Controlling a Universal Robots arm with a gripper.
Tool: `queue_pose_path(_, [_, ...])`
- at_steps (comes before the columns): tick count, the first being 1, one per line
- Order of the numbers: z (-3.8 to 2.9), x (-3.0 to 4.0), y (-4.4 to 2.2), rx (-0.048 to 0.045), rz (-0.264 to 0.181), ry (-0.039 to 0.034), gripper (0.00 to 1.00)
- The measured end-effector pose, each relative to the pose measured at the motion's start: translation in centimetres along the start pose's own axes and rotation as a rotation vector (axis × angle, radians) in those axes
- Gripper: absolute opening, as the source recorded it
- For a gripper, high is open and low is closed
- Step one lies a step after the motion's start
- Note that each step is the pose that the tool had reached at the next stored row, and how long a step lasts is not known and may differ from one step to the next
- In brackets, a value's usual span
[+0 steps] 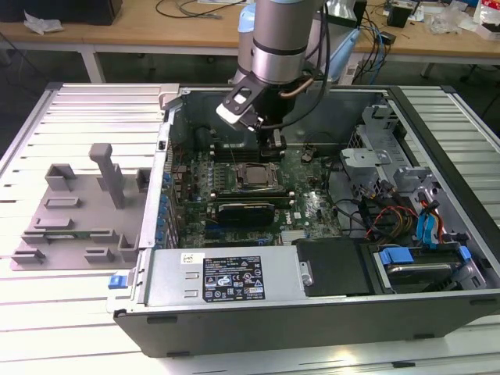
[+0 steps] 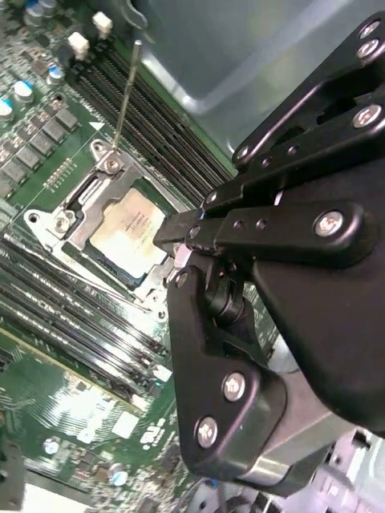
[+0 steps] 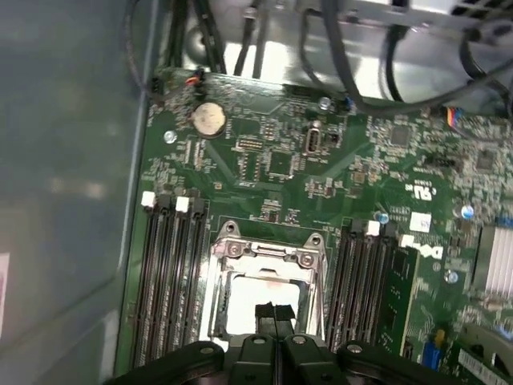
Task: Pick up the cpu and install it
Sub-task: 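Close the cpu cover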
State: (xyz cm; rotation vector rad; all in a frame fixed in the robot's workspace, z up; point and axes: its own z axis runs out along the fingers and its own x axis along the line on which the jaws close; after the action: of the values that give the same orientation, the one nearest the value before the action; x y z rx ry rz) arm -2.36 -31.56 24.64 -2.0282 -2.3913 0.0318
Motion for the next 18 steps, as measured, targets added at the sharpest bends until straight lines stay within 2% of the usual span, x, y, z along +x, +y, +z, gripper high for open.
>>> queue_pose_path(3, [0.00, 0.00, 0.00, -0.0008, -0.120, -0.0035, 0.11])
queue_pose_path(5, [0.00, 0.00, 0.00, -0.0012, -0.154, -0.0043, 0.11])
queue_pose_path(6, [0.00, 0.00, 0.00, -0.0016, -0.208, -0.0056, 0.11])
queue_pose_path(11, [0.00, 0.00, 0.00, -0.0026, -0.323, -0.0079, 0.11])
queue_pose_path(12, [0.00, 0.00, 0.00, -0.0029, -0.353, -0.0084, 0.11])
queue_pose_path(14, [0.00, 0.00, 0.00, -0.0038, -0.445, -0.0102, 0.11])
queue_pose_path(17, [0.01, 0.00, 0.00, -0.0045, -0.520, -0.0116, 0.11])
queue_pose_path(18, [0.01, 0.00, 0.00, -0.0049, -0.567, -0.0125, 0.11])
